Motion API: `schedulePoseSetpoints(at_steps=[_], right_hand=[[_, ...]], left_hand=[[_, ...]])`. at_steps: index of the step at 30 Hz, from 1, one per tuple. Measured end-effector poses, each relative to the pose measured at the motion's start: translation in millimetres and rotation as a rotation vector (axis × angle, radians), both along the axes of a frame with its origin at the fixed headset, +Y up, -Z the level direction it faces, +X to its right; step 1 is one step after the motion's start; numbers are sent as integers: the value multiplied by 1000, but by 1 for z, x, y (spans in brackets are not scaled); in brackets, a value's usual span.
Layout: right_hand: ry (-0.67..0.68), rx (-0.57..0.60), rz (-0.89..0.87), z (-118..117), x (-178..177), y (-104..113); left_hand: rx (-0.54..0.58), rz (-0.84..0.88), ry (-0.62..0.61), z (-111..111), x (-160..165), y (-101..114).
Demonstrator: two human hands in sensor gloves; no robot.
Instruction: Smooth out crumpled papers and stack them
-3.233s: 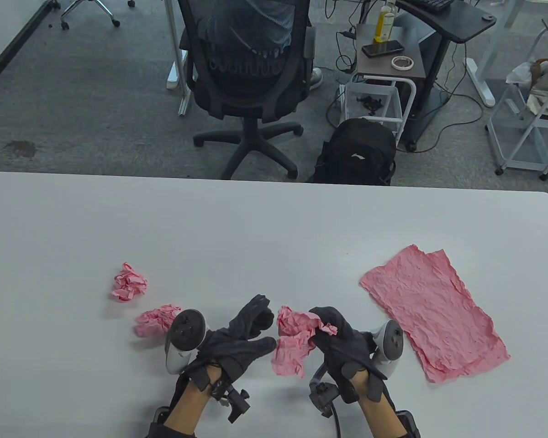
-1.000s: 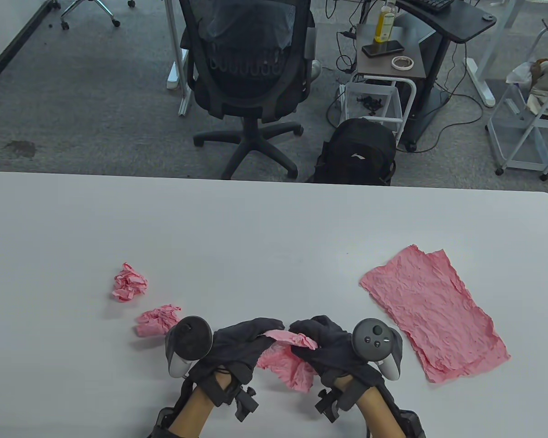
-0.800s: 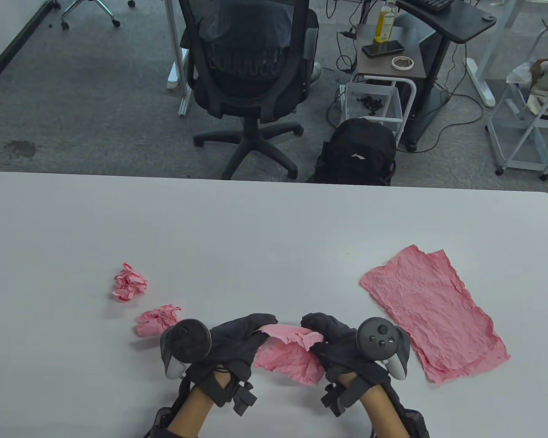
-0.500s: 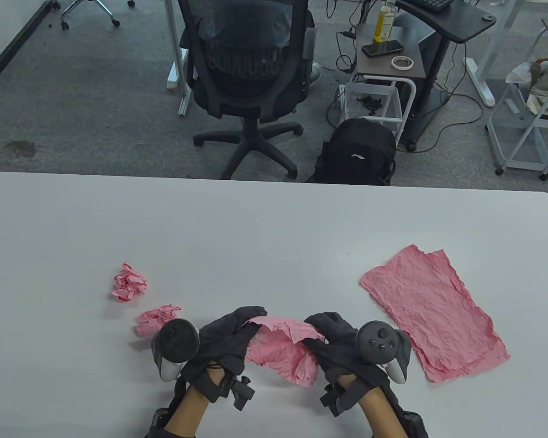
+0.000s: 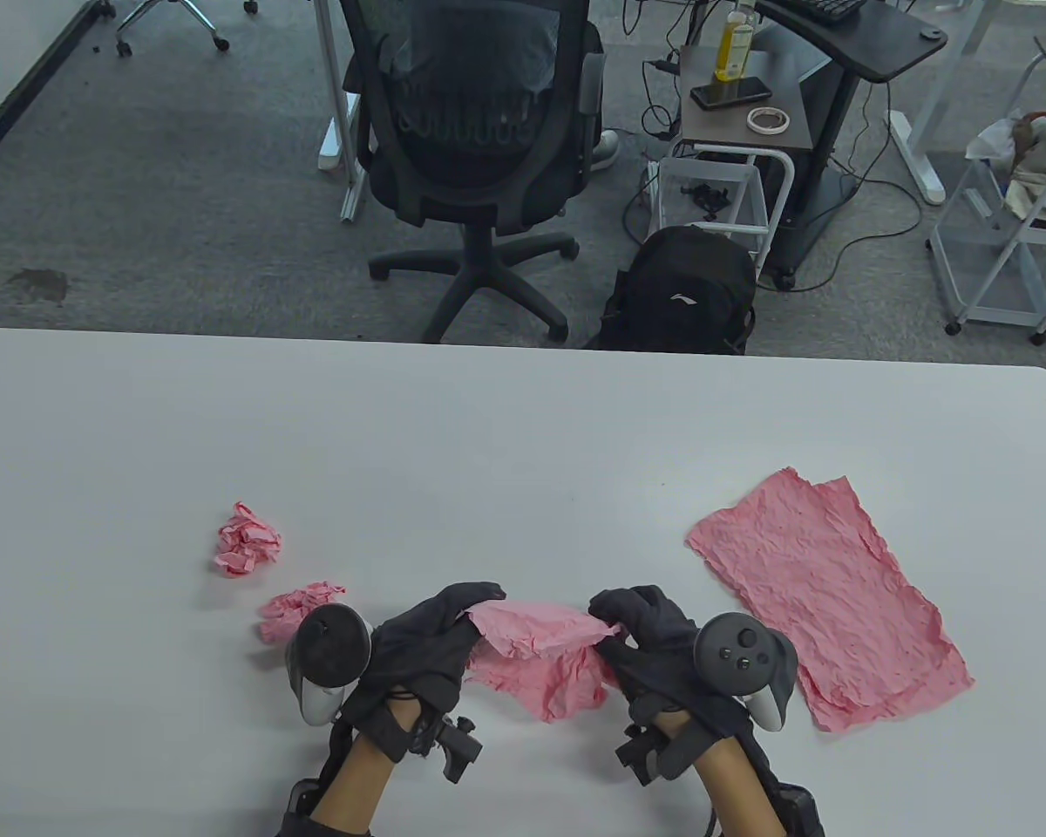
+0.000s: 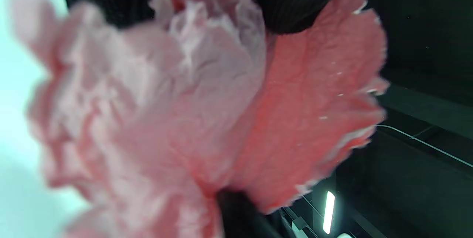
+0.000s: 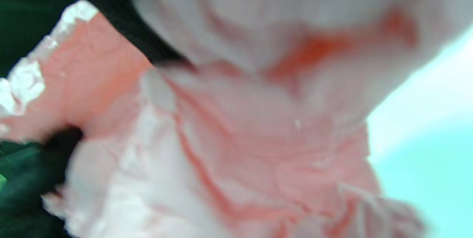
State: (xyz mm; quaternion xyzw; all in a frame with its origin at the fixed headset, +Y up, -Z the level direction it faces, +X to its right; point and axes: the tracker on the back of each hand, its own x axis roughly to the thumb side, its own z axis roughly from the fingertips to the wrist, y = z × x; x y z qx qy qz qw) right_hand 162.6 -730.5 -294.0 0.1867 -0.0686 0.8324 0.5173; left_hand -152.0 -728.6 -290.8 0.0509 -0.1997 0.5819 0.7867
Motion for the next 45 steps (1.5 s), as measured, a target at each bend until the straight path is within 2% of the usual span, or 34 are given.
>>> schedulePoseSetpoints(at_steps=[2,5,10,13,14,16,17,19,22,26,28,32,34,39,42,45], right_hand=[[86,-19,-160,-2,-1,0],[133,-75,-257,-3,-4,-2],[248,-158,-171,-3,-7,-3],[116,-126,-56,-2,-7,-2],[97,-111,54,-1,-7,-2],[-6,-70,188,1,-4,-1],[-103,6,274,1,1,1],[-134,22,303,-1,7,3],[-127,8,201,-1,10,3],[-164,38,153,-1,17,7],[-168,29,52,-3,26,8],[-100,-97,-109,-9,40,2],[-151,-74,-97,-11,45,1],[-140,-131,76,-15,53,-2],[-146,-192,143,-18,54,-10],[-176,-188,69,-19,56,-14]], left_hand=[[4,-17,11,0,-2,-1],[-10,1,26,-1,-2,-3],[-9,61,27,0,-7,-1],[-13,65,-11,-1,-5,-1],[-11,51,-27,0,-3,-1],[-5,50,12,2,-3,0],[-5,60,27,1,-5,1],[-18,65,33,-1,-9,0],[-28,25,67,-1,-11,-4],[-49,-27,128,-4,-17,-7],[-48,-69,187,-5,-24,-9],[-85,-113,182,-9,-29,-15],[-94,-139,155,-12,-27,-16],[-163,-55,108,-15,-31,-22],[-150,-142,119,-16,-34,-21],[-167,-246,113,-17,-34,-21]])
